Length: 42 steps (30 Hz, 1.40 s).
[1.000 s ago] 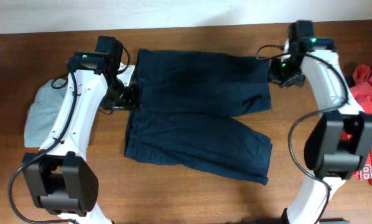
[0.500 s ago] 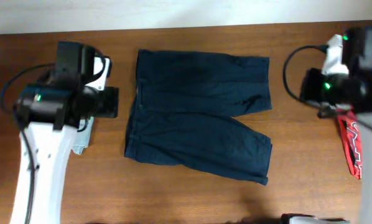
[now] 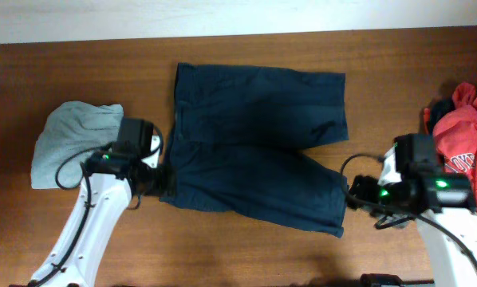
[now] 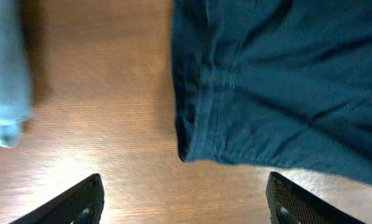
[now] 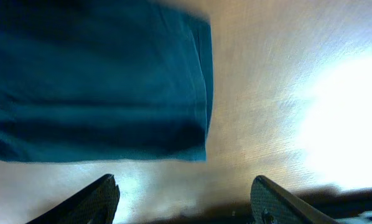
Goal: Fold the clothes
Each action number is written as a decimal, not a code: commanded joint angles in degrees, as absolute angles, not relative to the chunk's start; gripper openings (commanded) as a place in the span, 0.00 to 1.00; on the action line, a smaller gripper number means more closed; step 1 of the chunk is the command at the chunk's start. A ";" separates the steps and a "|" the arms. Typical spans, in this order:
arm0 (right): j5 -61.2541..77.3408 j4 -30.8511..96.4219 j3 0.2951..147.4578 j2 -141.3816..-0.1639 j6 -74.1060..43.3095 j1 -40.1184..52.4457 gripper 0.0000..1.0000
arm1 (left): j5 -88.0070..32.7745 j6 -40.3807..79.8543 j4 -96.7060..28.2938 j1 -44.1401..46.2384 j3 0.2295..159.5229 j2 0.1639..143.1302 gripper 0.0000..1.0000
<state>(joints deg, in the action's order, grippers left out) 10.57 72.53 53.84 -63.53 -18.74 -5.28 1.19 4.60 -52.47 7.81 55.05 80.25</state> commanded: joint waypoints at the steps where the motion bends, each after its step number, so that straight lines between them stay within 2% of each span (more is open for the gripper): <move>1: 16.25 69.32 47.03 -66.28 -18.94 -5.23 0.73 | -4.36 7.31 -47.27 7.81 48.51 79.81 0.83; 8: 19.11 66.57 43.66 -67.55 -17.17 -5.23 0.73 | -6.48 13.82 -40.47 7.81 42.26 81.65 0.84; 14: 19.14 66.63 43.66 -67.55 -16.95 -5.21 0.73 | -8.73 15.49 -34.46 7.81 41.76 90.26 0.81; 18: 19.40 66.78 43.66 -67.55 -16.95 -5.21 0.72 | -9.06 15.84 -32.08 7.81 41.76 93.56 0.59; 20: 19.55 66.87 43.66 -67.55 -16.95 -5.21 0.72 | -9.06 15.84 -31.55 7.81 41.85 93.65 0.38; 21: 19.55 66.87 43.66 -67.55 -16.95 -5.21 0.72 | -9.08 15.81 -31.64 7.81 42.02 93.62 0.30; 22: 19.68 67.00 43.66 -67.55 -16.95 -5.21 0.72 | -9.08 15.79 -32.51 7.81 42.54 93.62 0.11; 23: 20.49 67.20 43.66 -67.55 -16.95 -5.21 0.71 | -9.08 15.81 -34.13 7.81 43.22 93.62 0.03; 24: 22.04 67.53 43.66 -67.55 -16.95 -5.21 0.70 | -9.08 15.79 -35.66 7.84 43.79 93.62 0.01; 33: 23.59 67.51 40.45 -67.61 -22.00 -5.23 0.70 | -9.08 15.77 -38.85 7.84 44.97 93.62 0.01; 37: 23.59 61.30 34.61 -68.62 -26.87 -5.23 0.68 | -9.26 15.75 -39.27 7.84 44.97 93.62 0.01; 42: 23.62 52.29 31.70 -72.05 -27.55 -5.28 0.69 | -9.26 14.04 -39.77 7.84 44.97 93.62 0.00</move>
